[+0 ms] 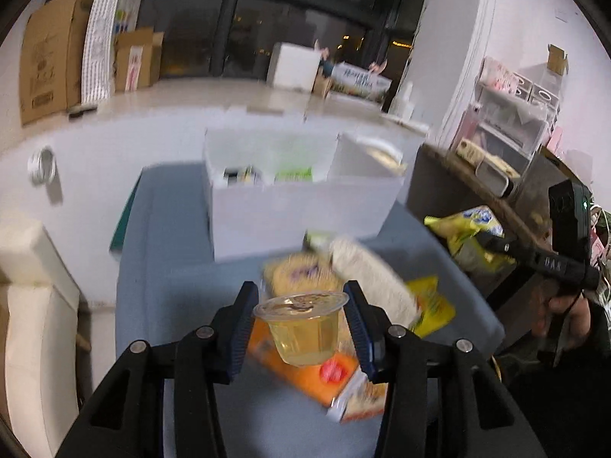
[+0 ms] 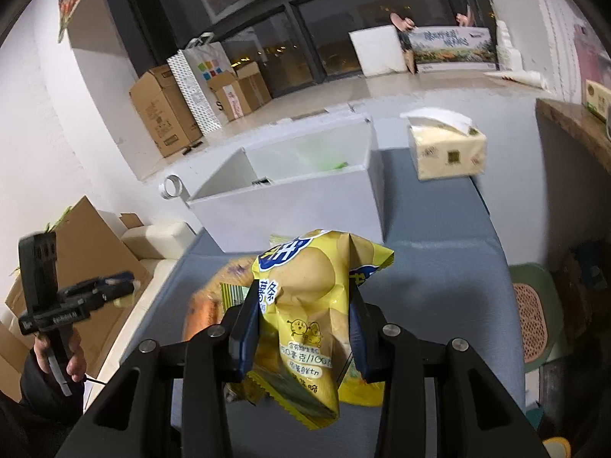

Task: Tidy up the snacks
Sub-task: 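Grasp the small yellow jelly cup with the left tool while the right holds chips, then lower the chip bag and jelly cup into the white box and release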

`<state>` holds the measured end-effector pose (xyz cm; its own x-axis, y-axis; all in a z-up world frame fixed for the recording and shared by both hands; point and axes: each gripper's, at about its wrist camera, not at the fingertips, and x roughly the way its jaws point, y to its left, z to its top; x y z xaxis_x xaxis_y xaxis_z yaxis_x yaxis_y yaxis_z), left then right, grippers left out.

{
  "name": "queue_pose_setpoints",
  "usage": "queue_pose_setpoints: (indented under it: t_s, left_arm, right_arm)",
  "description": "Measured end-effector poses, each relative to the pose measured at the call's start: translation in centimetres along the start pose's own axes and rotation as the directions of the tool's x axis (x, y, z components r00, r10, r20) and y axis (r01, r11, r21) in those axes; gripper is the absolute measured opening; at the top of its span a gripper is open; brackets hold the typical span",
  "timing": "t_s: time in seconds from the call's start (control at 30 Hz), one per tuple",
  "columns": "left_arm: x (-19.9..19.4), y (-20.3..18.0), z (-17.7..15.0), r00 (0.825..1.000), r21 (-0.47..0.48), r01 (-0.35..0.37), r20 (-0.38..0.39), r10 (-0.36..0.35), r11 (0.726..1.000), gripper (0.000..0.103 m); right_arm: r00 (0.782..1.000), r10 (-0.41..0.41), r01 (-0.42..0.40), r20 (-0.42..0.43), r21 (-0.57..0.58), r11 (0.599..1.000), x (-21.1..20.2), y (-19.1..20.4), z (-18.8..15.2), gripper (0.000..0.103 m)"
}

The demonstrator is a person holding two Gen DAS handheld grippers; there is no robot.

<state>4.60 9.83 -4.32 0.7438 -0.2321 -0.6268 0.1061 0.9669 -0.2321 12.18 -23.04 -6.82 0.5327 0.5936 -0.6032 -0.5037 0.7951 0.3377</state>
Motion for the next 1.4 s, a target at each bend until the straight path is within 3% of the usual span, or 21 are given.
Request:
queue_pose_setpoints:
  t_s: [0.27, 0.37, 0.5, 0.63, 0.8, 0.83, 0.87, 0.9, 0.93, 1.0, 1.13, 1.27, 1.4]
  left_arm:
    - [2.6, -2.2, 10.4, 0.994, 0.069, -0.078, 0.079, 0.072, 0.995, 0.05]
    - [5.1, -1.7, 13.7, 0.993, 0.056, -0.09, 0.082, 0.085, 0.994, 0.05]
    - [9.6, -0.4, 16.9, 0.993, 0.026, -0.114, 0.027, 0.113, 0.993, 0.05]
    - [14.2, 0.5, 17.5, 0.974, 0.055, -0.221, -0.047, 0.224, 0.974, 0.05]
    - [17.4, 2.4, 17.1, 0.97, 0.013, -0.196, -0.142, 0.196, 0.981, 0.052]
    - [17.6, 2.7, 17.1, 0.968, -0.004, -0.2, -0.154, 0.197, 0.98, 0.062]
    - [17.6, 2.8, 17.1, 0.965, -0.01, -0.219, -0.151, 0.215, 0.976, 0.087]
    - [17.3, 2.9, 17.1, 0.965, -0.012, -0.224, -0.143, 0.22, 0.974, 0.1]
    - [16.8, 2.9, 17.0, 0.971, -0.02, -0.207, -0.125, 0.203, 0.978, 0.103]
    - [16.2, 2.9, 16.9, 0.975, -0.036, -0.192, -0.119, 0.186, 0.981, 0.103]
    - [15.4, 2.8, 16.6, 0.974, -0.028, -0.2, -0.111, 0.196, 0.979, 0.103]
    - [14.0, 2.6, 16.2, 0.978, -0.026, -0.193, -0.089, 0.19, 0.981, 0.103]
    - [11.4, 1.9, 15.2, 0.981, -0.014, -0.184, -0.065, 0.183, 0.983, 0.103]
  right_arm:
    - [0.998, 0.02, -0.011, 0.056, -0.15, 0.989, 1.3, 3.9, 6.2, 0.044]
    - [0.999, 0.013, -0.004, 0.053, -0.178, 0.984, 3.1, 4.4, 8.9, 0.044]
    - [0.999, -0.025, 0.03, 0.031, -0.17, 0.985, 6.6, 3.6, 12.4, 0.044]
    - [0.998, -0.068, 0.068, -0.002, -0.104, 0.992, 10.9, 1.3, 15.4, 0.044]
    - [0.99, -0.133, 0.13, -0.045, -0.069, 0.989, 14.3, -0.8, 16.6, 0.045]
    - [0.989, -0.135, 0.131, -0.066, -0.057, 0.99, 14.9, -1.1, 16.7, 0.047]
    - [0.988, -0.132, 0.128, -0.081, -0.053, 0.99, 15.3, -1.3, 16.8, 0.048]
    - [0.985, -0.135, 0.13, -0.103, -0.055, 0.99, 15.9, -1.5, 16.8, 0.057]
    - [0.982, -0.157, 0.152, -0.101, -0.057, 0.987, 16.0, -1.7, 16.8, 0.083]
    - [0.982, -0.178, 0.177, -0.064, -0.024, 0.984, 15.5, -2.3, 16.8, 0.103]
    - [0.988, -0.144, 0.146, -0.054, 0.039, 0.989, 14.5, -3.4, 16.8, 0.103]
    - [0.984, -0.173, 0.172, -0.036, -0.018, 0.985, 13.4, -2.8, 16.4, 0.103]
    - [0.989, -0.146, 0.145, -0.01, -0.084, 0.986, 11.6, -1.5, 15.5, 0.103]
